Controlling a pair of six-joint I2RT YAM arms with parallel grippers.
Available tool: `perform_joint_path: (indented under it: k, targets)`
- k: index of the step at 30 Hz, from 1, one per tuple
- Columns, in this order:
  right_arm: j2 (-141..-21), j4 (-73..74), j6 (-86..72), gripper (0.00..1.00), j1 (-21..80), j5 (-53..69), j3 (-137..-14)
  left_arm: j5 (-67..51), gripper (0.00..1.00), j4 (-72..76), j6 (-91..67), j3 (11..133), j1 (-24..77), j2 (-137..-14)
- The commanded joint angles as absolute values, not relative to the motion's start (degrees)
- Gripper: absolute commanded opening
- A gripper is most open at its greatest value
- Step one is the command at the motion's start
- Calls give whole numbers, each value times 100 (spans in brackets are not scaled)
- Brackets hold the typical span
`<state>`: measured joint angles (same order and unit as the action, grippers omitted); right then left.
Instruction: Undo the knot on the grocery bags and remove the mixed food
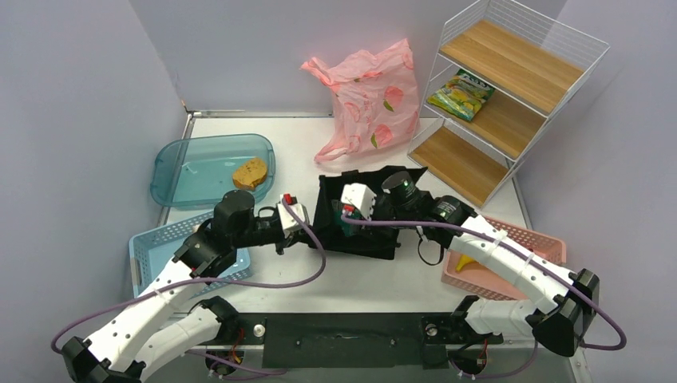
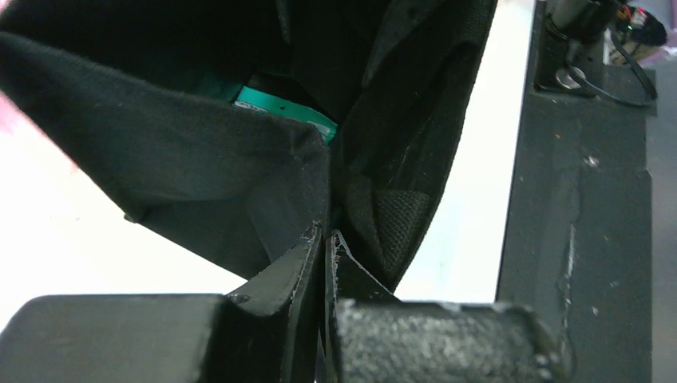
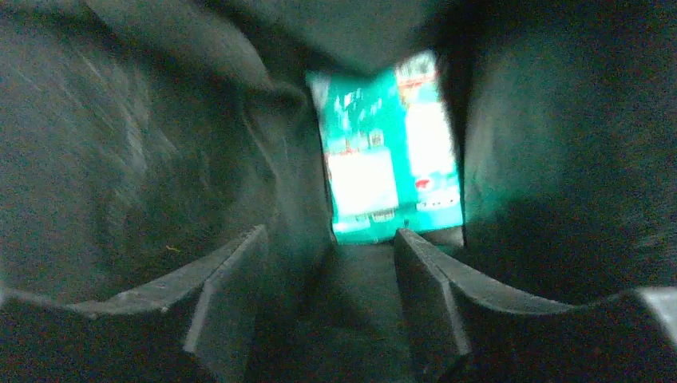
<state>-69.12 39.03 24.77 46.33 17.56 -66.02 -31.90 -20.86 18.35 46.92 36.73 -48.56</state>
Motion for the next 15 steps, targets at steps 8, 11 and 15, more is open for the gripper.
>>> perform_joint_path:
  k: [8,11,15]
  targets:
    - [-5788,3710,3846,74,4881,876,-4721,-3099,0,-1861,1977,3912,4150,-3724]
    - [-5982,3166,3668,74,4885,654,-4741,-3305,0,-1955,2206,3931,4325,-3704]
    - [-6360,2519,3410,74,4887,545,-4901,-3245,0,-1961,2305,3859,4540,-3594]
